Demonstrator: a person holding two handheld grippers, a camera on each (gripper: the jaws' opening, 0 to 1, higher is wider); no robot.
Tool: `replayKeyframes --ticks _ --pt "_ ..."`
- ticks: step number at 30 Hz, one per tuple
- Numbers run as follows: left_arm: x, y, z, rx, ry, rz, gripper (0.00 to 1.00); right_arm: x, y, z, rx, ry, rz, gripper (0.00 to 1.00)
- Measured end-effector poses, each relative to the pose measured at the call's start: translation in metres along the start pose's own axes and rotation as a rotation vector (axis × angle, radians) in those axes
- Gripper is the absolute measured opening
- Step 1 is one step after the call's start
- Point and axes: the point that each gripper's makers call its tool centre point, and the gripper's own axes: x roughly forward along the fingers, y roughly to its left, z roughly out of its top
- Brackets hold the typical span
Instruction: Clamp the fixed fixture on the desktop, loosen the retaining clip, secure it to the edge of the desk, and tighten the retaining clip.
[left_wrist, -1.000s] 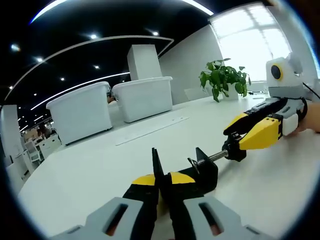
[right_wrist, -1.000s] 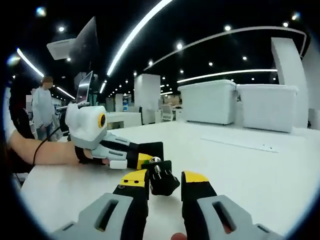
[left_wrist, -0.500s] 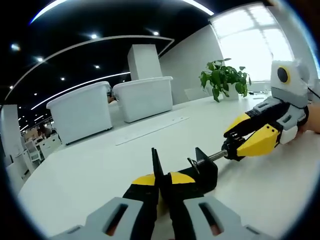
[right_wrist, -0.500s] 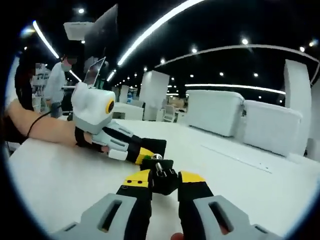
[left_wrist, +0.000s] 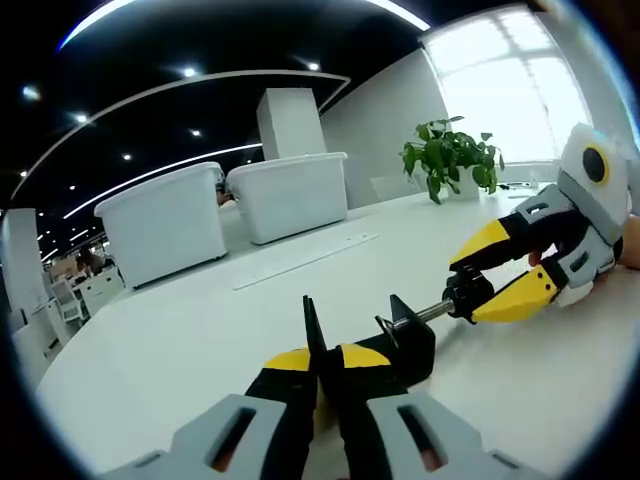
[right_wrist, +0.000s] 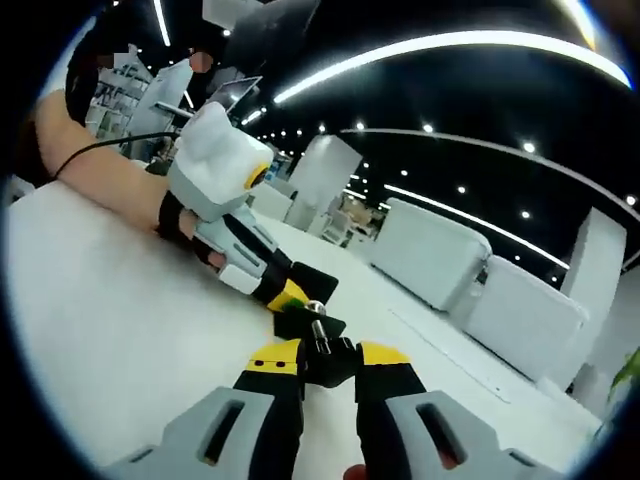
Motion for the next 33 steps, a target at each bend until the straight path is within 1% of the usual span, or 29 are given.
replayKeyframes --ticks 2,4,5,6,8,9,10,12,13,15,17,19,20,21,24,31,33 --pt "0.0 0.0 0.0 0.0 0.0 0.0 0.08 0.0 -0.001 0.0 0.013 0.002 -0.002 0.19" --pt "0.0 0.0 0.0 0.002 0.0 -0.002 0.08 -0.001 0.0 0.001 0.07 0.005 0.001 0.2" --pt "0.0 -0.001 0.0 0.002 -0.001 -0.004 0.07 -0.001 0.001 0.004 0.114 -0.009 0.01 0.2" --pt "0.0 -0.001 0.0 0.004 -0.001 -0.006 0.07 -0.002 0.0 0.009 0.151 -0.037 0.014 0.2" --pt "0.0 -0.001 0.0 0.006 -0.003 -0.007 0.07 -0.006 -0.007 0.021 0.236 -0.1 -0.001 0.21" --pt "0.0 -0.001 0.0 0.005 -0.003 -0.008 0.07 -0.008 -0.012 0.022 0.291 -0.112 -0.011 0.22" --pt "0.0 -0.001 0.0 0.005 -0.003 -0.008 0.07 -0.009 -0.016 0.021 0.329 -0.112 -0.015 0.22" --pt "0.0 -0.001 0.0 0.006 -0.003 -0.008 0.07 -0.011 -0.025 0.012 0.407 -0.087 -0.029 0.22" --pt "0.0 -0.001 0.0 0.006 -0.003 -0.008 0.07 -0.011 -0.028 0.007 0.44 -0.064 -0.031 0.22" --pt "0.0 -0.001 0.0 0.006 -0.003 -0.008 0.07 -0.009 -0.026 0.004 0.499 -0.047 -0.005 0.22" --pt "0.0 -0.001 0.0 0.006 -0.003 -0.008 0.07 -0.008 -0.023 0.003 0.507 -0.042 0.018 0.22" --pt "-0.001 -0.001 0.0 0.004 -0.003 -0.009 0.07 -0.006 -0.018 -0.004 0.489 0.001 0.032 0.22" --pt "-0.001 -0.001 0.0 0.003 -0.003 -0.01 0.07 -0.006 -0.018 -0.001 0.49 -0.02 0.039 0.22" --pt "-0.001 -0.002 0.0 0.002 -0.002 -0.011 0.07 -0.005 -0.015 -0.001 0.487 -0.009 0.045 0.22" --pt "-0.001 -0.002 0.0 0.002 -0.003 -0.011 0.07 -0.005 -0.011 -0.002 0.474 -0.005 0.056 0.21" --pt "-0.002 -0.001 0.0 0.003 -0.003 -0.01 0.07 -0.004 -0.011 -0.001 0.404 -0.027 0.056 0.19" --pt "-0.002 -0.001 0.0 0.003 -0.004 -0.008 0.07 -0.005 -0.009 0.0 0.361 -0.034 0.054 0.18"
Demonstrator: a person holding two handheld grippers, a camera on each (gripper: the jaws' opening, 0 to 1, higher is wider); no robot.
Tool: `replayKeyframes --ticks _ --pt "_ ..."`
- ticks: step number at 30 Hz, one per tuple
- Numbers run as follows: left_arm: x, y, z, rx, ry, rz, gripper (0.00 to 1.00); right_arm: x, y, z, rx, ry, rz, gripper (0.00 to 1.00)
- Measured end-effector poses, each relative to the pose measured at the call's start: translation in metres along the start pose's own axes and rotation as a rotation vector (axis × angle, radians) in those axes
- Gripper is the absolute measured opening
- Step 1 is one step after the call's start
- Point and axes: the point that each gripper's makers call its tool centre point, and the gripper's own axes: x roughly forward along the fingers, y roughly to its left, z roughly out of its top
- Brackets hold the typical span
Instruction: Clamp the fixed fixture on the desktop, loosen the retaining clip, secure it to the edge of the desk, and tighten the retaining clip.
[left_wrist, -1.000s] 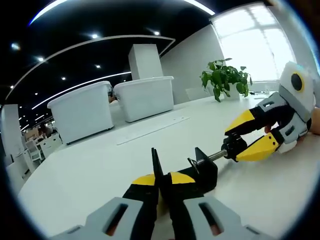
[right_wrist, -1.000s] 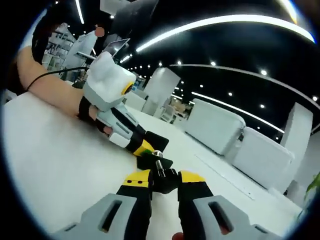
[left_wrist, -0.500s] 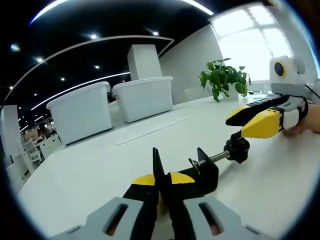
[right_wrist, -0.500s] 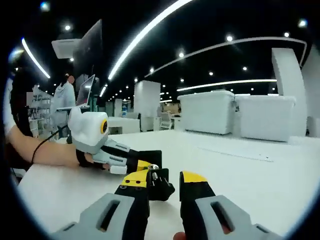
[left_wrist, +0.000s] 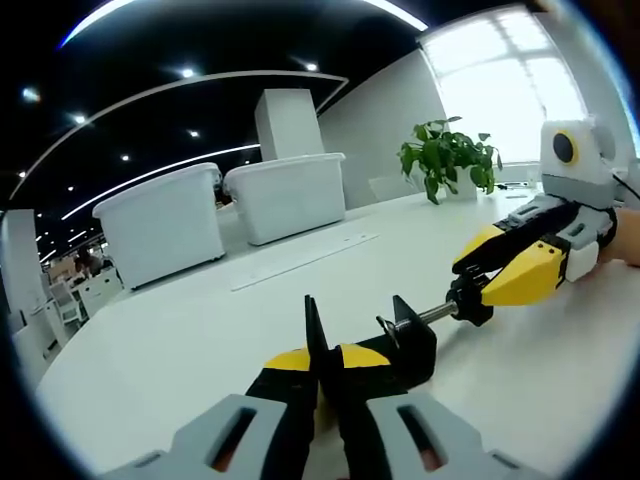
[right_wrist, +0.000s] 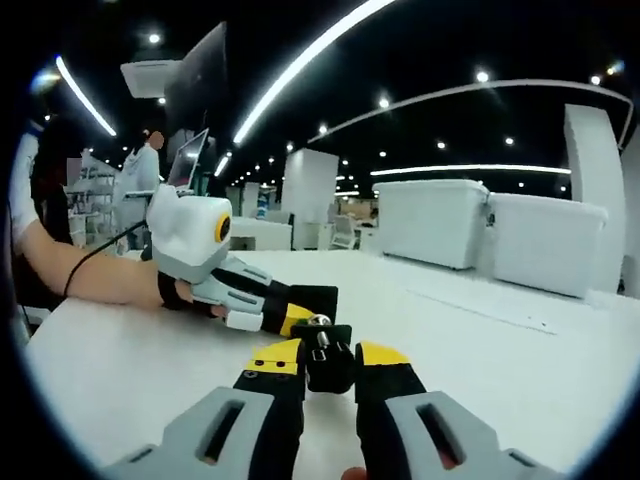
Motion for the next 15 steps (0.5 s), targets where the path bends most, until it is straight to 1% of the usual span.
replayKeyframes --ticks 4,5,7,8,15 --pt "-0.001 0.0 0.0 -0.001 0.0 0.003 0.07 0.0 0.006 0.001 -0.114 -0.005 -0.011 0.18" --pt "0.0 0.001 0.0 -0.001 0.0 0.002 0.07 0.0 0.007 0.001 -0.156 -0.005 -0.015 0.18" --pt "0.002 0.003 0.0 -0.002 0.0 0.004 0.07 0.0 0.01 0.002 -0.203 -0.005 -0.024 0.18" --pt "0.002 0.003 0.0 -0.002 0.0 0.004 0.07 0.0 0.012 0.001 -0.246 -0.003 -0.029 0.18" --pt "0.0 0.001 0.0 -0.004 0.001 0.004 0.07 0.001 0.016 0.001 -0.283 -0.002 -0.034 0.18"
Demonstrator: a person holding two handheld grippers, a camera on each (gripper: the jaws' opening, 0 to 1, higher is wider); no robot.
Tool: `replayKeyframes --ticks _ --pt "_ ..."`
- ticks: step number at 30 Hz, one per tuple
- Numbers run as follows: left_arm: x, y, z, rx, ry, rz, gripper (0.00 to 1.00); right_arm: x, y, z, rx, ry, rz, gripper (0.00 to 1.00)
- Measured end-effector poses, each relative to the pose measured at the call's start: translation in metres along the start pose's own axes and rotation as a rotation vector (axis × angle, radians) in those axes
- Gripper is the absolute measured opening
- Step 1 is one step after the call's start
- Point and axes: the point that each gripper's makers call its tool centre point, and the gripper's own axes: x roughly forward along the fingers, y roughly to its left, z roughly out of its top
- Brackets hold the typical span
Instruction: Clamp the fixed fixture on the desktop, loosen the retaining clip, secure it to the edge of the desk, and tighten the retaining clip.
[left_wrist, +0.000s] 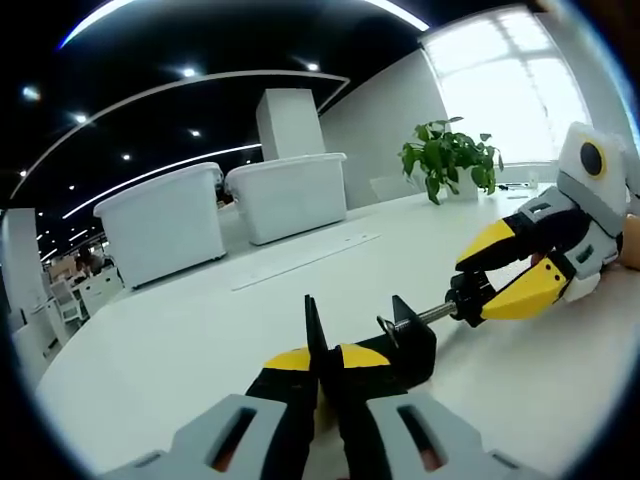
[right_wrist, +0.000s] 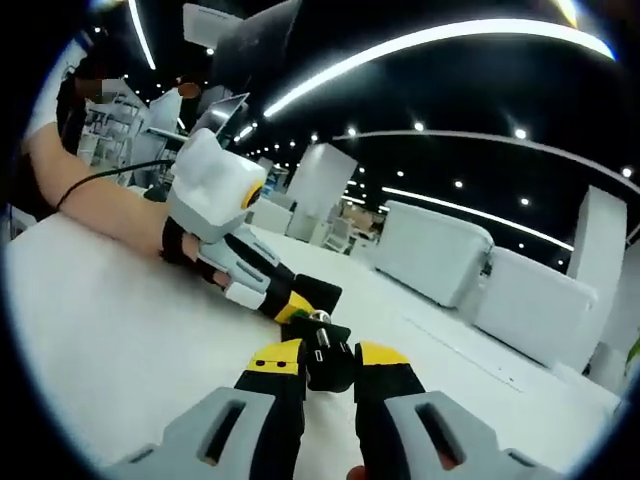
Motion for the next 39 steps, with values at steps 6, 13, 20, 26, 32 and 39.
replayKeyframes --ticks 6,13,20,26,32,39 --pt "-0.002 -0.002 0.0 0.006 -0.001 -0.001 0.07 -0.001 -0.003 0.0 0.073 0.007 -0.002 0.2" --pt "-0.003 -0.004 0.0 0.008 -0.002 -0.002 0.07 -0.007 -0.021 0.006 0.271 -0.038 -0.036 0.23" --pt "-0.003 -0.005 -0.001 0.006 -0.001 -0.004 0.07 -0.009 -0.022 0.001 0.524 -0.005 0.034 0.23" --pt "-0.004 -0.005 -0.001 0.005 -0.001 -0.005 0.07 -0.002 -0.007 -0.017 0.43 0.098 0.045 0.26" --pt "-0.003 -0.005 -0.001 0.008 -0.001 -0.004 0.07 -0.005 -0.011 -0.013 0.471 0.075 0.056 0.26" --pt "-0.003 -0.005 -0.001 0.007 -0.001 -0.002 0.07 -0.002 -0.014 -0.015 0.41 0.061 0.042 0.24"
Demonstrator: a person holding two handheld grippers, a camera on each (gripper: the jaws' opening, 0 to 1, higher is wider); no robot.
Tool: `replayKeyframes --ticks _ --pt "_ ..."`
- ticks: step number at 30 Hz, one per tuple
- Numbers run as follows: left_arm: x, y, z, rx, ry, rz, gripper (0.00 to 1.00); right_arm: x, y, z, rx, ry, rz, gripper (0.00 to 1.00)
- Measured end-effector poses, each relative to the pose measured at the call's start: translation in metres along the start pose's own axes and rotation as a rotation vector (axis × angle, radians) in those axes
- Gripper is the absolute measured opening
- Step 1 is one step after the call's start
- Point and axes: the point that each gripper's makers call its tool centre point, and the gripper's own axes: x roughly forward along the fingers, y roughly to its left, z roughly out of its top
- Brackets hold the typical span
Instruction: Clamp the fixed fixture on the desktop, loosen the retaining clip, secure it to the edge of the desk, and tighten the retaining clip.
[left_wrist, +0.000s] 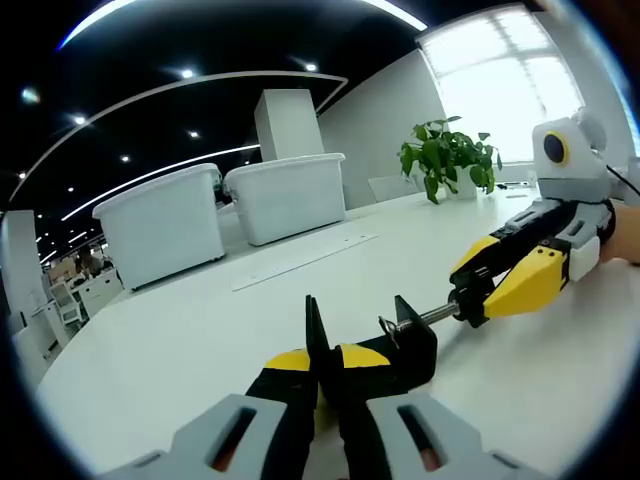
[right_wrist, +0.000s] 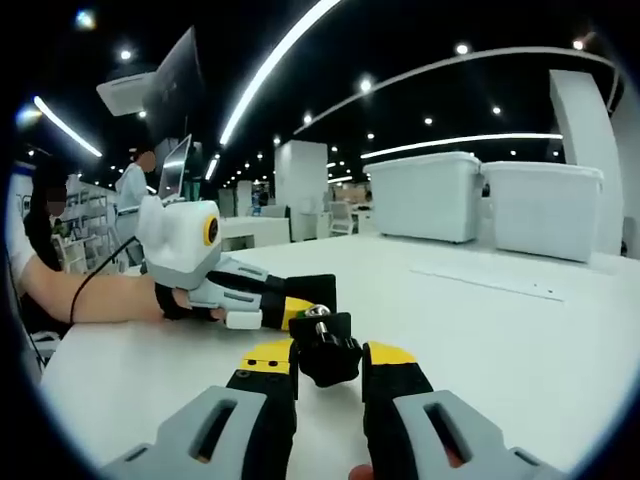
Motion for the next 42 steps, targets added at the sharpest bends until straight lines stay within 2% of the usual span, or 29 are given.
replayKeyframes --ticks 7,9,13,17,18,20,22,23,27,31,38,40,42 --pt "0.0 0.0 0.0 -0.001 0.0 0.002 0.07 0.001 0.006 0.002 -0.207 -0.021 -0.016 0.23" --pt "0.0 0.0 0.0 -0.002 0.001 0.002 0.07 0.001 0.007 0.003 -0.289 -0.03 -0.022 0.23" --pt "0.0 0.001 0.0 -0.002 0.001 0.003 0.07 0.003 0.011 0.002 -0.335 -0.028 -0.033 0.24" --pt "0.001 0.001 0.0 -0.002 0.001 0.002 0.07 0.002 0.006 0.003 -0.316 -0.018 -0.034 0.25" --pt "0.001 0.0 0.0 -0.002 0.001 0.0 0.07 0.002 0.008 0.004 -0.249 -0.025 -0.029 0.28" --pt "0.001 0.0 0.0 -0.001 0.0 0.0 0.07 0.001 0.011 0.011 -0.185 -0.059 -0.007 0.39" --pt "0.001 0.0 0.0 -0.002 0.0 0.0 0.07 0.0 0.005 0.012 -0.161 -0.057 -0.024 0.39" --pt "0.001 0.001 0.0 -0.002 0.0 0.0 0.07 0.0 0.002 0.008 -0.131 -0.036 -0.033 0.37" --pt "0.001 0.0 0.0 -0.002 0.0 -0.001 0.07 0.001 0.002 0.008 -0.097 -0.035 -0.026 0.34" --pt "0.001 0.001 0.0 -0.001 -0.001 0.0 0.07 0.004 0.001 -0.004 -0.114 0.018 -0.04 0.26" --pt "0.006 0.004 0.001 0.0 -0.002 0.001 0.07 0.005 0.007 -0.004 -0.145 0.006 -0.03 0.24" --pt "0.006 0.004 0.001 0.0 -0.001 0.001 0.07 0.005 0.008 -0.003 -0.171 0.001 -0.029 0.24" --pt "0.006 0.005 0.001 -0.001 -0.001 0.001 0.07 0.005 0.008 -0.002 -0.256 -0.001 -0.04 0.24"
